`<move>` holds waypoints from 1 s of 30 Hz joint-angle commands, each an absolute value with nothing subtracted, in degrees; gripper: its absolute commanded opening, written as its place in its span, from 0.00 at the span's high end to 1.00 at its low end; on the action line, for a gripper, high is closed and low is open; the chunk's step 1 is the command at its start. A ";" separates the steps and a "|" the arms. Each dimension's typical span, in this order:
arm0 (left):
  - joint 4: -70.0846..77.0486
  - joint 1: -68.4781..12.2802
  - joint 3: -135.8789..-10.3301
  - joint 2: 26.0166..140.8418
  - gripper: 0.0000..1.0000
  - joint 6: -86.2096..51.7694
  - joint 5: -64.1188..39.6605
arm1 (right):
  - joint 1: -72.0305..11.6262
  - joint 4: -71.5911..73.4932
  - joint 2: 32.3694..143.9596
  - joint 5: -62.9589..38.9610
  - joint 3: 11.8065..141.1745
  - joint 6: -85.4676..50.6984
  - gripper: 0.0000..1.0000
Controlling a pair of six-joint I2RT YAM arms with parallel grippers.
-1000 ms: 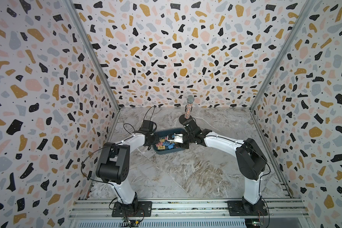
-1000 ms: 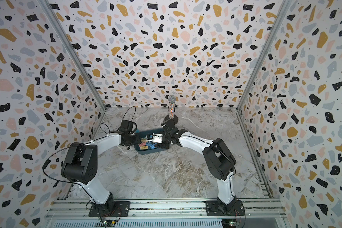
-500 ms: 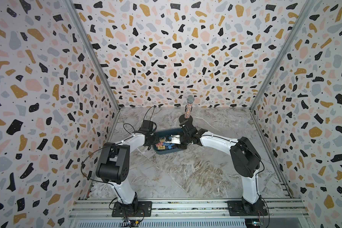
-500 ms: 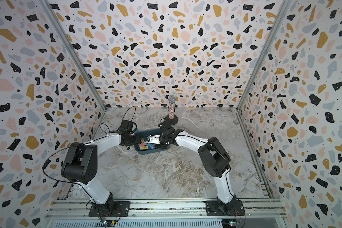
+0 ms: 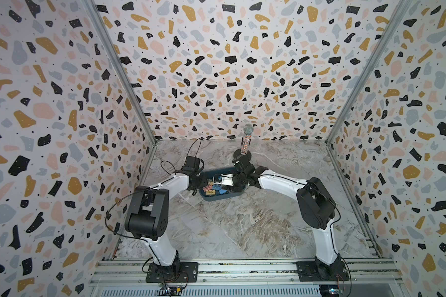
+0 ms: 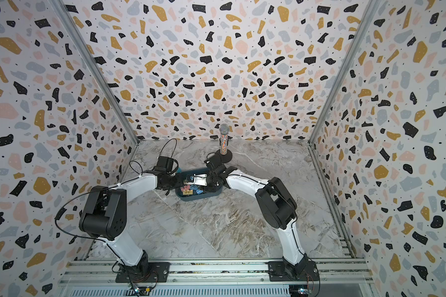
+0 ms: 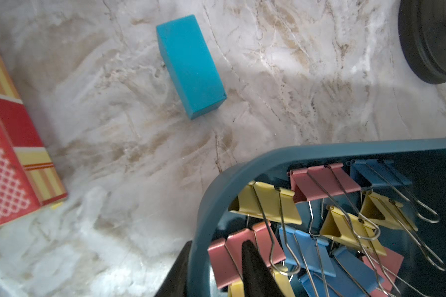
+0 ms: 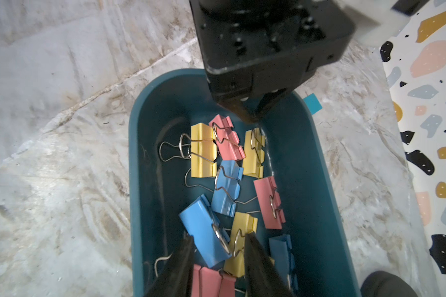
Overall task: Take out the binder clips from the storage box
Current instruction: Pick up the binder clip from the storage box.
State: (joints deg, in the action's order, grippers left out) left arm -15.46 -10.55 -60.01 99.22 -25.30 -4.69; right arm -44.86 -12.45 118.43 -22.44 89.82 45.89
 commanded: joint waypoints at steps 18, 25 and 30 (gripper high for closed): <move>-15.91 -10.19 -60.03 96.77 0.67 -25.88 -5.74 | -45.52 -15.52 122.09 -22.13 94.04 46.75 0.74; -16.02 -10.19 -59.88 96.63 0.67 -25.88 -6.06 | -45.53 -16.35 122.29 -21.98 94.78 46.93 0.83; -16.23 -10.20 -59.68 96.24 0.67 -25.84 -5.89 | -45.52 -16.69 122.82 -21.75 94.84 47.28 0.84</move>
State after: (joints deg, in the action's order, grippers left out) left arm -16.03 -10.28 -59.99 98.35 -25.34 -5.30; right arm -45.19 -14.52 122.21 -21.78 92.97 46.72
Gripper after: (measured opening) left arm 0.328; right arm 0.166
